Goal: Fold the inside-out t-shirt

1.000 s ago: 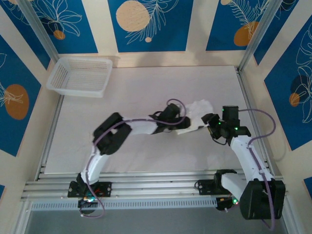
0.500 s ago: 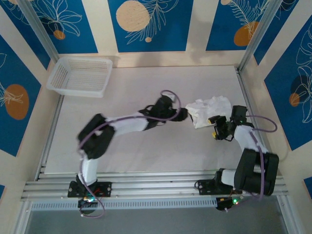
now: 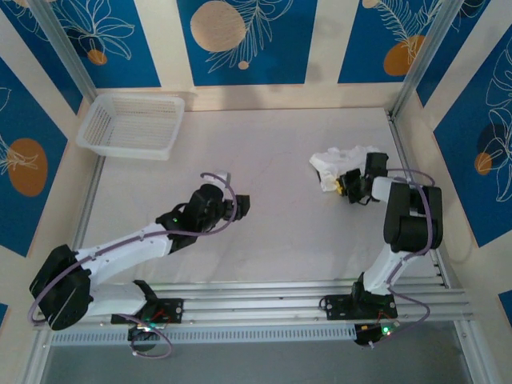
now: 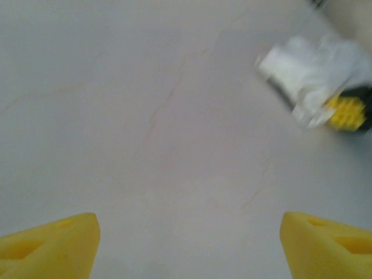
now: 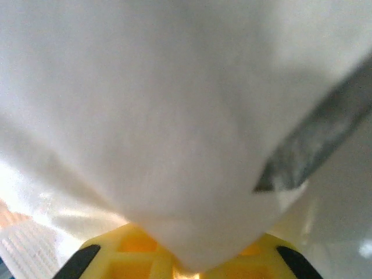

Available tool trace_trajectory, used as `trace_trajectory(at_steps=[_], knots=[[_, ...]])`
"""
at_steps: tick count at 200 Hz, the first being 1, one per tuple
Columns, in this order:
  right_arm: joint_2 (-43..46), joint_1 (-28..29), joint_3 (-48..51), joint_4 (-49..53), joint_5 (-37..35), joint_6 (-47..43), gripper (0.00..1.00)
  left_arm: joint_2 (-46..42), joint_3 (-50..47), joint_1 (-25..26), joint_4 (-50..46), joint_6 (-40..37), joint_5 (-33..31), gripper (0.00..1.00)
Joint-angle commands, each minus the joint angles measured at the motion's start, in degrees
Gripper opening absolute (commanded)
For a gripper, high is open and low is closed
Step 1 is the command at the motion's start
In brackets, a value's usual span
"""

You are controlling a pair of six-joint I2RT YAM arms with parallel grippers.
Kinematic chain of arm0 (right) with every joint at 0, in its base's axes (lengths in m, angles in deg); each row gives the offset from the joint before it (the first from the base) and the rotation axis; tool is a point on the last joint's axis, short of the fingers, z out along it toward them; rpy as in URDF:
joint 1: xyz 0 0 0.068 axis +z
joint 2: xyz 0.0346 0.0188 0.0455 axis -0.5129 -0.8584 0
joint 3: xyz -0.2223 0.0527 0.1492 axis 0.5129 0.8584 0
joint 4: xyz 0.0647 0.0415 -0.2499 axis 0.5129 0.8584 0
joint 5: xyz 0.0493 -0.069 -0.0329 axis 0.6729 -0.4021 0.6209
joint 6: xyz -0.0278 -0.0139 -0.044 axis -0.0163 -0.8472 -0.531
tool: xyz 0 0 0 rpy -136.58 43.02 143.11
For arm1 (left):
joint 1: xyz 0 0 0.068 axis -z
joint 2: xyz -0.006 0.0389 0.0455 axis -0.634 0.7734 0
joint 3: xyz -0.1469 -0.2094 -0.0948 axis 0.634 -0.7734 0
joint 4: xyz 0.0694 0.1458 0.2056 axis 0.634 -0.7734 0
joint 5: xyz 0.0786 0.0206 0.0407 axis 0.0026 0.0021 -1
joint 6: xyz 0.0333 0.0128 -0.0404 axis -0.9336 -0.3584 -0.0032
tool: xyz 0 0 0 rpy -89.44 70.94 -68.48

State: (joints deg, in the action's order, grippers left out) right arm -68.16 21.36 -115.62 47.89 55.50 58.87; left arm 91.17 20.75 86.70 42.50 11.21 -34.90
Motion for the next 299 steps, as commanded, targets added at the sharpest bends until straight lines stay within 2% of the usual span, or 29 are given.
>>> trace_trajectory(at_steps=[1,61,102,118,136,158,173,204,223,246,259,276,287,299], knots=[[-4.08,-0.29,-8.61,2.36,-6.21,-3.31,0.10,-1.96,-0.54,-0.54,0.59,0.35,-3.36,0.81],[-21.46,-1.46,-34.37,13.28,-11.87,-6.89,0.13,-0.53,-0.49,-3.42,0.33,-2.59,-0.54,0.80],[-36.22,-2.37,-60.22,26.10,-12.08,-12.94,0.17,-2.30,-2.74,-4.14,2.08,-5.27,-1.52,0.83],[-40.93,-2.28,-69.45,31.07,-10.67,-15.60,0.23,-3.08,-3.06,-4.31,0.97,-6.37,-4.11,0.86],[-42.48,-2.30,-76.40,36.39,-9.59,-19.67,0.37,-5.05,-3.80,-4.38,0.53,-7.47,-5.56,0.89],[-38.75,-2.15,-77.72,42.26,-6.91,-28.19,0.40,-8.63,-4.92,-4.42,0.72,-12.79,-7.29,0.98],[-32.25,-2.02,-71.40,44.06,-5.12,-34.14,0.42,-11.76,-5.55,-4.37,-0.45,-17.13,-13.26,0.99],[-8.45,-2.06,-41.17,34.61,-1.28,-40.15,0.51,-20.17,-10.82,-4.95,2.83,-26.96,-21.34,0.99],[6.85,-1.55,-22.63,26.51,-1.60,-41.21,0.55,-23.80,-14.83,-6.18,4.92,-31.35,-24.63,0.99],[23.44,0.01,-0.39,11.77,-3.95,-43.73,0.60,-25.83,-18.99,-9.68,7.54,-31.75,-29.84,0.99],[31.06,1.92,12.14,-0.74,-9.80,-45.43,0.63,-26.73,-21.64,-13.70,10.05,-31.56,-27.98,0.99],[37.03,5.36,26.70,-20.13,-19.55,-49.85,0.75,-25.97,-24.65,-20.33,15.77,-31.11,-21.87,0.99],[36.78,6.75,32.79,-31.38,-22.25,-53.98,0.80,-23.18,-24.99,-24.76,19.21,-30.80,-17.95,0.99],[33.40,6.36,34.41,-36.39,-20.70,-55.87,0.82,-18.11,-25.09,-28.75,24.47,-31.55,-13.50,0.99]])
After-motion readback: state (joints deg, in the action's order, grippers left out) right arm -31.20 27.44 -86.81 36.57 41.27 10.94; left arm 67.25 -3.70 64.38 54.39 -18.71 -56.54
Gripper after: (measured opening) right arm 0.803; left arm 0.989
